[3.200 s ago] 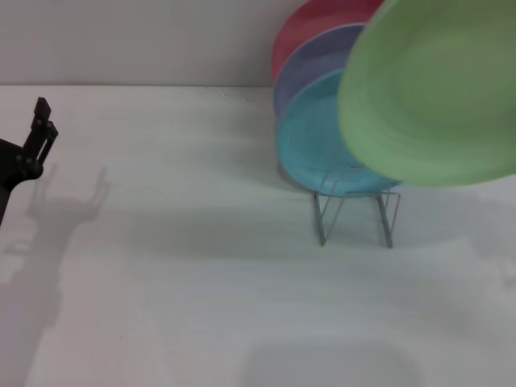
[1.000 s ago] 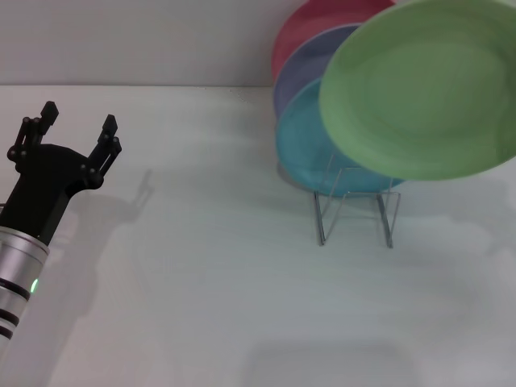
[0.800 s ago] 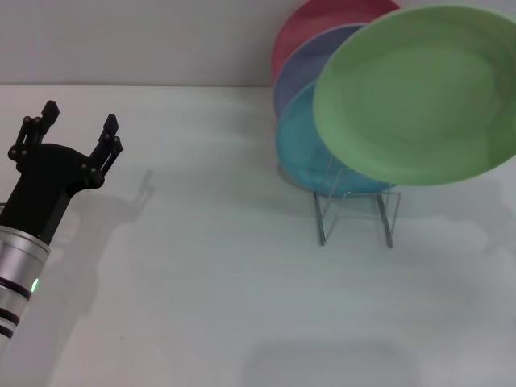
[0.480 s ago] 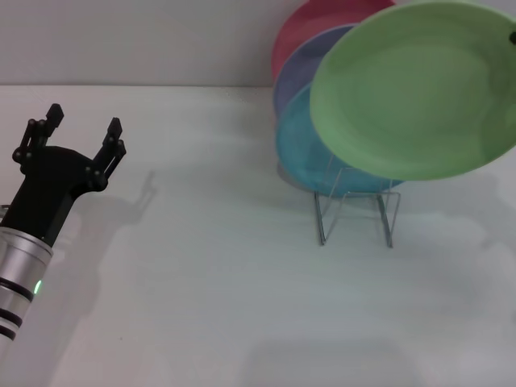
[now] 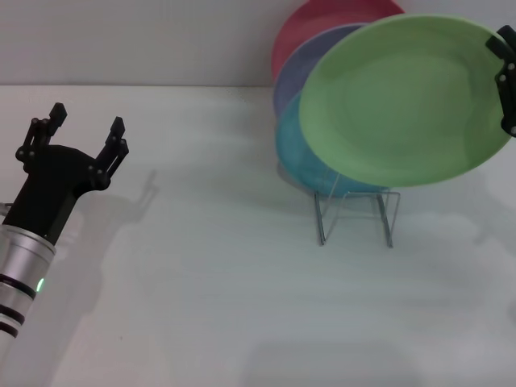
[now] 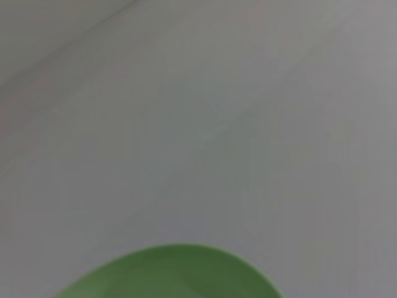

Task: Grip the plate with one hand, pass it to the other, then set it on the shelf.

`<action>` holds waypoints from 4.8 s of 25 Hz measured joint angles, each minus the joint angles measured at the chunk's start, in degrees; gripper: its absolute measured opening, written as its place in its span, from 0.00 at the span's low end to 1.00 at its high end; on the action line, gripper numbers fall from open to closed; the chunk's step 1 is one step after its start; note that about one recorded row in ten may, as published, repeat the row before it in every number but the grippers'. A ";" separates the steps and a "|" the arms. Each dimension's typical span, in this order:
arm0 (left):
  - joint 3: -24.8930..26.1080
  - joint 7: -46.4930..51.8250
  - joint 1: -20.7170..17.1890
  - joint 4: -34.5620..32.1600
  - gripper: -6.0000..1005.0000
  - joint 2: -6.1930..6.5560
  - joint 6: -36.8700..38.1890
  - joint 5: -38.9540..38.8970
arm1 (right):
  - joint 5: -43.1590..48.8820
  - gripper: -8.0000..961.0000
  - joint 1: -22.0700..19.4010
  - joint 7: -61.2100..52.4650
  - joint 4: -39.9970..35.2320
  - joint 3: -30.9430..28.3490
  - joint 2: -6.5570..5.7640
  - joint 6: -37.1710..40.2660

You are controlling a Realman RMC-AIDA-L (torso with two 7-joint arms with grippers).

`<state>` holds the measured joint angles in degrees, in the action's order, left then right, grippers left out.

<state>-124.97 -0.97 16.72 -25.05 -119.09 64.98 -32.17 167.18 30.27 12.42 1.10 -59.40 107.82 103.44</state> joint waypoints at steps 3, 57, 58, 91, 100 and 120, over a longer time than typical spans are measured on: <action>0.00 0.00 0.23 0.00 0.81 0.00 -0.28 0.00 | -0.03 0.03 0.43 -0.14 -0.25 0.28 -0.23 0.00; -3.03 0.09 1.63 -0.80 0.81 -0.09 -1.71 -0.09 | -0.36 0.13 1.34 10.81 -3.65 4.49 4.23 -6.81; -3.05 0.09 1.77 -0.80 0.81 -0.09 -1.78 -0.09 | -0.36 0.14 1.30 10.90 -3.58 4.49 4.34 -7.13; -3.06 -3.86 1.33 -0.23 0.81 -0.08 0.67 0.07 | -28.98 0.66 -11.09 -13.07 1.68 -12.75 10.85 2.50; 1.41 -4.46 0.17 0.62 0.81 0.07 0.75 -7.51 | -46.47 0.66 -19.39 -33.27 -1.26 -18.58 10.83 -3.40; 4.27 -2.03 -0.57 4.69 0.81 0.32 3.70 -12.23 | -48.04 0.87 -21.58 -30.30 -2.40 -18.07 11.87 -3.04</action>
<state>-120.70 -2.99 16.14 -20.36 -118.77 68.68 -44.40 119.14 8.69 -17.89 -1.31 -77.47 119.70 100.39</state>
